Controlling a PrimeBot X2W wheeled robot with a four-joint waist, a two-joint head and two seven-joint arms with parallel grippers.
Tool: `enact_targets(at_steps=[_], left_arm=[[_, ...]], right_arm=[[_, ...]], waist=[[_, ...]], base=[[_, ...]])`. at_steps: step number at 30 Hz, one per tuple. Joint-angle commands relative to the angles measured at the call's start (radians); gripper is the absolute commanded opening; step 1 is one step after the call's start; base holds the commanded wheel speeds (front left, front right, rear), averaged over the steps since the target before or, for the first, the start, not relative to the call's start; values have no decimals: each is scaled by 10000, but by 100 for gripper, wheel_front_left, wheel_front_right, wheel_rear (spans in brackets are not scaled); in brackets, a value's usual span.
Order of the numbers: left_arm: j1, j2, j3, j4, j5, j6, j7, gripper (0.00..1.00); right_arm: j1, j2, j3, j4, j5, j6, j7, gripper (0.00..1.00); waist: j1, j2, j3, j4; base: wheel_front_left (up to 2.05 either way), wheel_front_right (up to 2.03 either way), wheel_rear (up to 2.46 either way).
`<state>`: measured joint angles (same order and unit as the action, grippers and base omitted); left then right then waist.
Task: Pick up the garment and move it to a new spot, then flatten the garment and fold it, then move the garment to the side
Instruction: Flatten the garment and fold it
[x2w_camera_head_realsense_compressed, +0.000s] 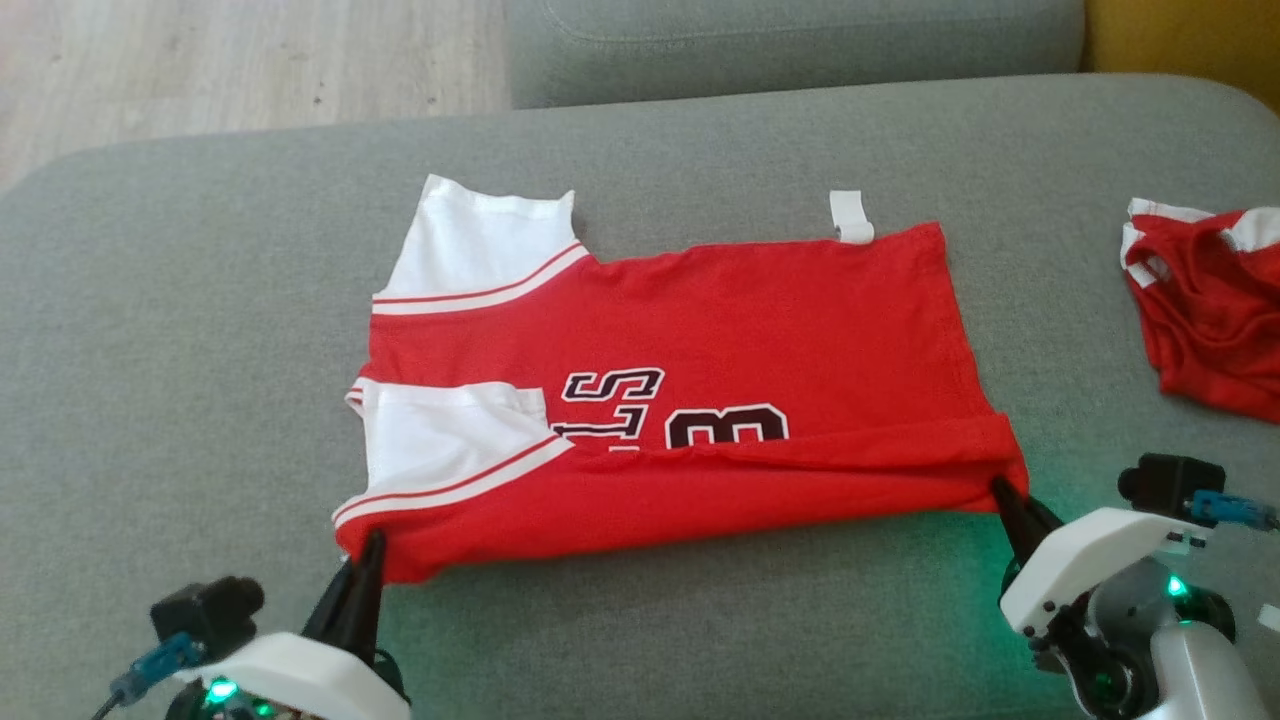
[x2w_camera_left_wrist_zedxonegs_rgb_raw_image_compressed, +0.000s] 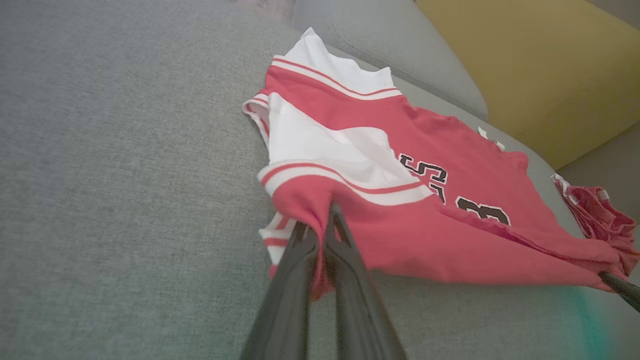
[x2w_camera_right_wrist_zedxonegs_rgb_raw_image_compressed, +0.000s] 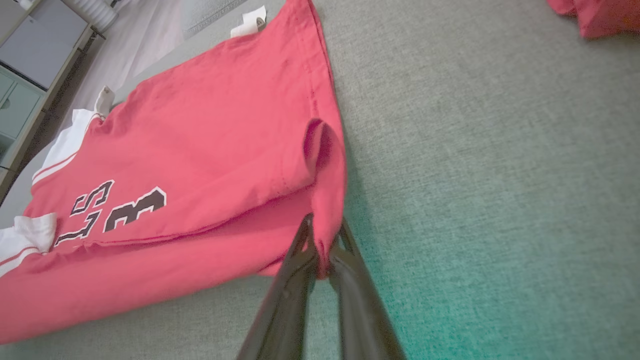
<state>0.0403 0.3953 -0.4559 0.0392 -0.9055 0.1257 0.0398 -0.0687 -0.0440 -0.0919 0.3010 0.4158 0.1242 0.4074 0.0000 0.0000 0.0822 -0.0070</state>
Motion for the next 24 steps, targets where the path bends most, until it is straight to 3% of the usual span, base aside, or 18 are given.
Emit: enact_targets(at_steps=[1, 5, 11, 18, 24], left_arm=[[-556, 341, 455, -167, 66, 107, -154, 100], [-789, 568, 545, -205, 170, 94, -101, 100], [-1984, 1572, 967, -589, 621, 120, 337, 100], [-5031, 2933, 1347, -394, 1142, -203, 1765, 100], [-7555, 3460, 1039, 939, 1385, -698, 3375, 100]], right_arm=[[-176, -62, 173, -504, 93, 65, -202, 100], [-66, -62, 176, -713, 77, 65, -323, 100], [-21, -62, 70, -1536, -68, 65, -612, 100], [-769, -62, 596, -2945, -345, 65, -986, 100], [-1721, -62, 1370, -3610, -424, 65, -999, 100]], waist=[[0, 0, 112, -97], [0, 0, 265, -218], [0, 0, 722, -601], [0, 0, 1721, -1321], [0, 0, 2901, -2039]], base=[[0, 0, 0], [0, 0, 0], [0, 0, 0], [0, 0, 0], [0, 0, 0]])
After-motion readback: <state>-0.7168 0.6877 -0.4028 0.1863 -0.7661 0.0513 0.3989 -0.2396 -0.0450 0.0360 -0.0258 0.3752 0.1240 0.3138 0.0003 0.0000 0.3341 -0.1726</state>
